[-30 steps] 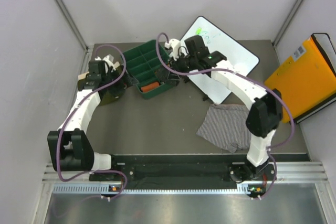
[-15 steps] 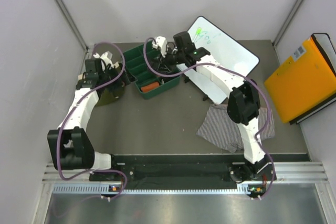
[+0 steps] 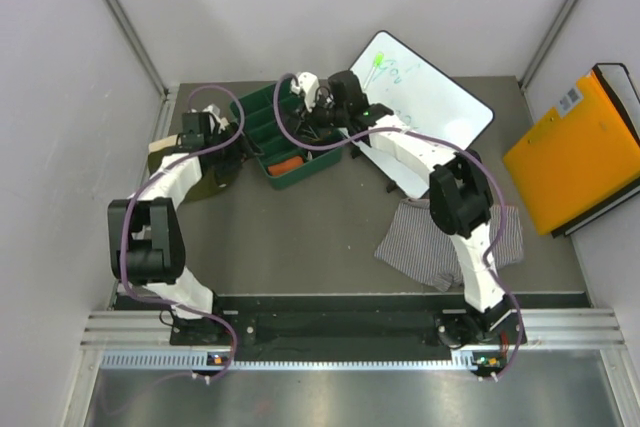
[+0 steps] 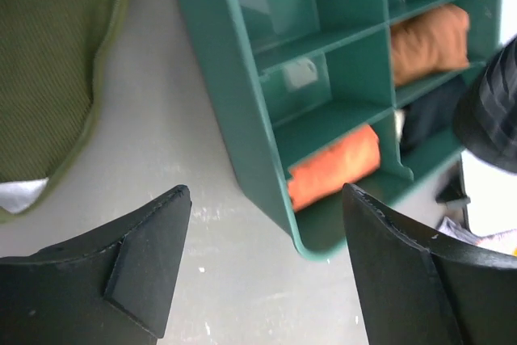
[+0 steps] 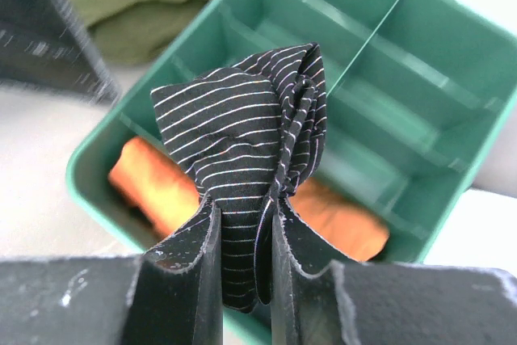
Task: Roll the underwear
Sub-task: Move the storage box to the center of the board.
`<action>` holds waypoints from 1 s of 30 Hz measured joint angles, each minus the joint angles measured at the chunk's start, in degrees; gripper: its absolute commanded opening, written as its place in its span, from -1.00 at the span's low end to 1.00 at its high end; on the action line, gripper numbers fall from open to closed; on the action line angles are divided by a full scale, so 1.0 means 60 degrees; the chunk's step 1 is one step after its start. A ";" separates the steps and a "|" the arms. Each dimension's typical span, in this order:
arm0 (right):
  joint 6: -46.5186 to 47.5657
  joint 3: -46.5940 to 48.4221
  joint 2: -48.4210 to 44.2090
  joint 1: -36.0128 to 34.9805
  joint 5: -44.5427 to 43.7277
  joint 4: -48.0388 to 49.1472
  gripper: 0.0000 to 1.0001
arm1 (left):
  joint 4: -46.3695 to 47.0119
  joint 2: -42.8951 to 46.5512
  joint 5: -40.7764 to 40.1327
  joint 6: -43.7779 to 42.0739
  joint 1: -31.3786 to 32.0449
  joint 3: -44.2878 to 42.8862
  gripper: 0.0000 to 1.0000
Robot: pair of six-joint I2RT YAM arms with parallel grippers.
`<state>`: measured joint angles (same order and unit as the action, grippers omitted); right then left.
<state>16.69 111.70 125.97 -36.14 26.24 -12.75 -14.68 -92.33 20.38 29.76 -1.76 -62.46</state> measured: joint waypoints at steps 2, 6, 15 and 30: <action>-0.0149 -0.0495 -0.0175 0.0000 -0.0007 0.0069 -1.00 | 0.0025 -0.0208 -0.0149 0.0040 0.0040 -0.0124 0.58; -0.0353 -0.1494 -0.0656 0.0000 -0.0018 0.0200 -1.00 | 0.0149 -0.0623 -0.0459 0.0044 0.0193 -0.0466 0.52; -0.0546 -0.2575 -0.1861 0.0000 -0.0004 0.0317 -1.00 | -0.0018 -0.1898 -0.1158 -0.0222 0.0841 -0.1402 -0.21; -0.0546 -0.2874 -0.2696 -0.0004 0.0226 0.0452 -1.00 | -0.1177 -0.2339 -0.2699 -0.1213 0.1071 -0.2215 -1.00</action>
<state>13.41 94.45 109.80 -36.16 27.59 -10.04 -21.74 -106.37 4.19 22.48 4.67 -75.75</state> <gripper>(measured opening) 0.177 0.124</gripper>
